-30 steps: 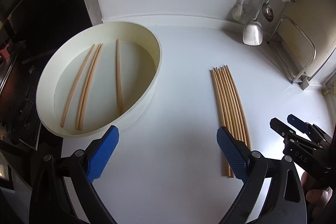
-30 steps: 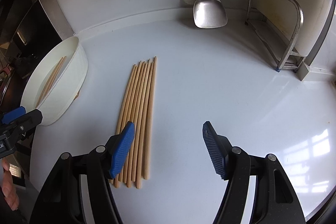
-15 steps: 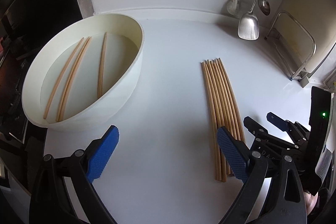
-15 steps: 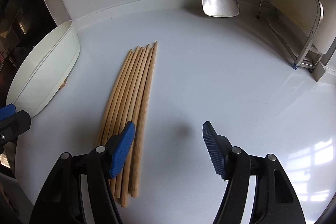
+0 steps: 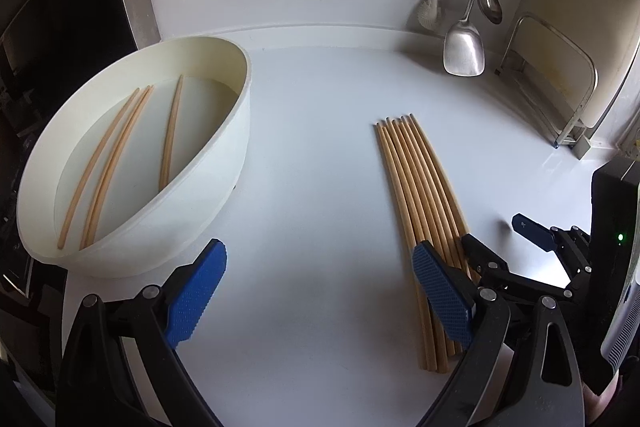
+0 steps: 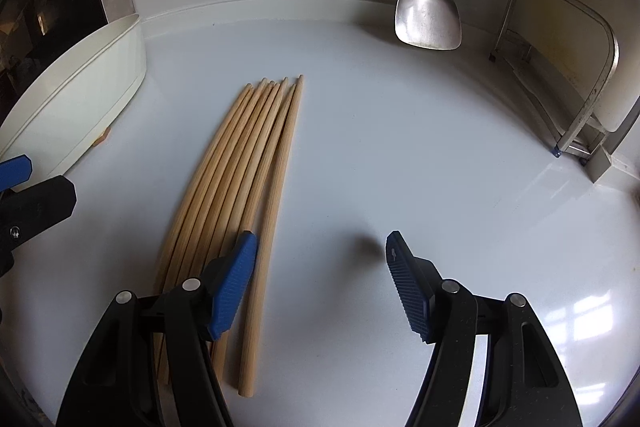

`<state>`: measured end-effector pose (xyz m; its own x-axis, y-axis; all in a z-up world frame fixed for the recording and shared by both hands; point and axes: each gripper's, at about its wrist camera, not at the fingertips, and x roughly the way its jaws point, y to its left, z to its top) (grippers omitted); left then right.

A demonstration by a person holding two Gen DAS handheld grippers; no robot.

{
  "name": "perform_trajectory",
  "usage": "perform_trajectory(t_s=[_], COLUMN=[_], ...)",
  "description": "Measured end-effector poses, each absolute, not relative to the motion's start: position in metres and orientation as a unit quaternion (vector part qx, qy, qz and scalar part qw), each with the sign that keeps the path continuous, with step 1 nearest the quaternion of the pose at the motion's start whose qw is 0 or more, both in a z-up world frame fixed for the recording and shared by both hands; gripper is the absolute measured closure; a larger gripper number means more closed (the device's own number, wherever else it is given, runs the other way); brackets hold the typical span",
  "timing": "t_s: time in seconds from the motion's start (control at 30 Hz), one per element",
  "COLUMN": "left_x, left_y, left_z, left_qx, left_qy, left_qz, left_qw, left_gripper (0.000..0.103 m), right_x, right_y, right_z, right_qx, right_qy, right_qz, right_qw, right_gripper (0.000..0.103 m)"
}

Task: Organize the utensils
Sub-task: 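Lower the left tool onto one chopstick and close while the right tool grasps another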

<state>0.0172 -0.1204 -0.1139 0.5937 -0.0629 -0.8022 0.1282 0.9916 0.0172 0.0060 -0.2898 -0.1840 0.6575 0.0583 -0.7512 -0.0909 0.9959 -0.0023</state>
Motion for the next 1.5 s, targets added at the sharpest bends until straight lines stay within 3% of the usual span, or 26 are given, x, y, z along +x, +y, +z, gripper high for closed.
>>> perform_trajectory(t_s=[1.5], left_x=[0.037], left_y=[-0.158], left_z=[-0.163], left_qx=[0.088], left_qy=[0.485], left_qz=[-0.02], left_qw=[0.87], left_gripper=[0.008], right_x=[-0.002], right_y=[-0.323], right_z=[-0.177], right_qx=[-0.008], right_qy=[0.391], right_qz=[0.039], right_qw=[0.919], right_gripper=[0.039])
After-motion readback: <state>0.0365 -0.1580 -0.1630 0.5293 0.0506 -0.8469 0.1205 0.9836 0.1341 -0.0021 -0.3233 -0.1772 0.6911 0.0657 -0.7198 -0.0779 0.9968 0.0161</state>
